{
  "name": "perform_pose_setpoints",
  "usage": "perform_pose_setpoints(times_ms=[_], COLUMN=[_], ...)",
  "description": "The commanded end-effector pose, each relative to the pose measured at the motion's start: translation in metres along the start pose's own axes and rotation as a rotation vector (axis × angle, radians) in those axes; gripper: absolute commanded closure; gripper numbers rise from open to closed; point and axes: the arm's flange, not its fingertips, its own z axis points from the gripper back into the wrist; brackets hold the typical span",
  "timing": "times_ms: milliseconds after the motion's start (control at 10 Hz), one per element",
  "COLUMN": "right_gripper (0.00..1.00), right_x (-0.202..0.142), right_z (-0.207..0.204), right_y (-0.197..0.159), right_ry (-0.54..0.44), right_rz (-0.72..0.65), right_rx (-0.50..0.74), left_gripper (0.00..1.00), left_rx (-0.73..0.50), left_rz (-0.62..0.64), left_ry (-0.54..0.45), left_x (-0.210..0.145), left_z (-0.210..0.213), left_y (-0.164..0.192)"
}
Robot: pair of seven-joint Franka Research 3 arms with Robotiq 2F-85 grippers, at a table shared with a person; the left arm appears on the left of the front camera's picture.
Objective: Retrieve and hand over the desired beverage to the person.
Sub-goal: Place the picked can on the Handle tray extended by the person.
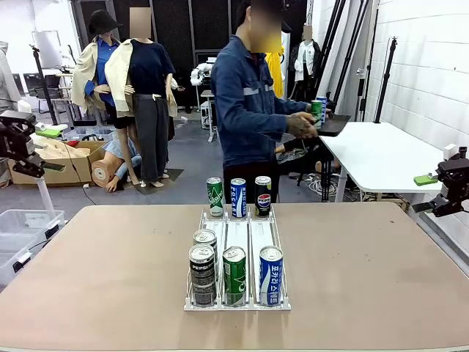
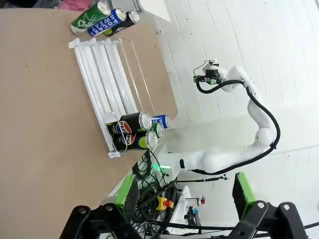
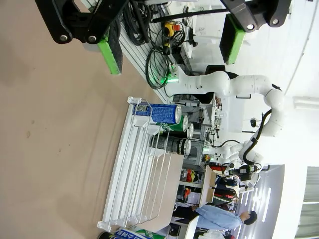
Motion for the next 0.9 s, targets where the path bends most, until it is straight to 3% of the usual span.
perform_pose_setpoints(times_ms=[0,800], right_gripper=[0.0,0.0], right_x=[0.001,0.001], right_z=[-0.001,-0.001], right_y=[0.0,0.0], right_ry=[-0.001,-0.001], right_rz=[-0.004,-0.004], right_rx=[-0.005,-0.005], left_gripper=[0.0,0.0], left_rx=[-0.025,-0.076], left_rz=[0.041,0.202], left_ry=[-0.017,-0.069], left_x=[-0.002,-0.025], left_z=[-0.002,0.006], left_y=[0.009,0.06])
